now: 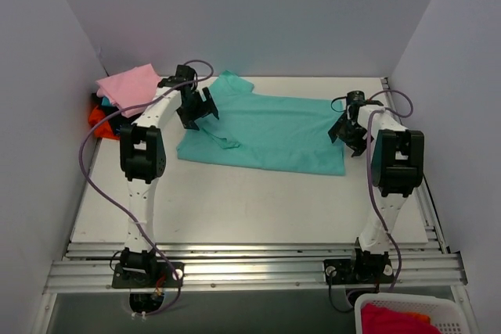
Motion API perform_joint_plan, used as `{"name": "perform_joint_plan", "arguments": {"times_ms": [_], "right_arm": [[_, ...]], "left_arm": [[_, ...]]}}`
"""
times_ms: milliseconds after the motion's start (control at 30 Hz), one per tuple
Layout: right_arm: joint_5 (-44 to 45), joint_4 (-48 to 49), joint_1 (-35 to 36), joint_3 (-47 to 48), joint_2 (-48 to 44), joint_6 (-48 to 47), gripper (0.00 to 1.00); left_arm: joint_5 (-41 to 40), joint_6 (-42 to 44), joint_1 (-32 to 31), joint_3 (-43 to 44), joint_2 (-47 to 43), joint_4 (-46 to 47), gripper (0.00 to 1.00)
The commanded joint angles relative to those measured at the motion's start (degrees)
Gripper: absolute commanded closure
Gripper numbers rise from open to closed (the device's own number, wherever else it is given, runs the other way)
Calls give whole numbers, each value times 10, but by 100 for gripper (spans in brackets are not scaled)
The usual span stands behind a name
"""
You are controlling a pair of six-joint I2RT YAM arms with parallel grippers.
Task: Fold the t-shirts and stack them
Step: Fold the tshirt
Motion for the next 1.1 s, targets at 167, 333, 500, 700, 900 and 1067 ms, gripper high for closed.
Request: {"name": "perform_joint_plan", "arguments": {"times_ms": [167,333,500,700,900,1067], "right_arm": [[46,-53,-5,86,17,-13,18],[62,-81,1,145,-17,-17,18],[38,-97,60,245,-33,-22,19],[-73,-101,170,336,18,-1,95],[-150,-55,259,342,74,27,100],[-177,-71,343,399,147,29,100]], "left_arm": [[4,-36,27,16,-22,6,6],[-29,-32,41,14,-68,-14,6],[-38,-23,45,-51,-140,3,6],[-28,-31,42,-132,-204,18,5],[-19,-38,18,-253,-273,58,3],[-17,-38,-3,-299,-298,73,2]]}}
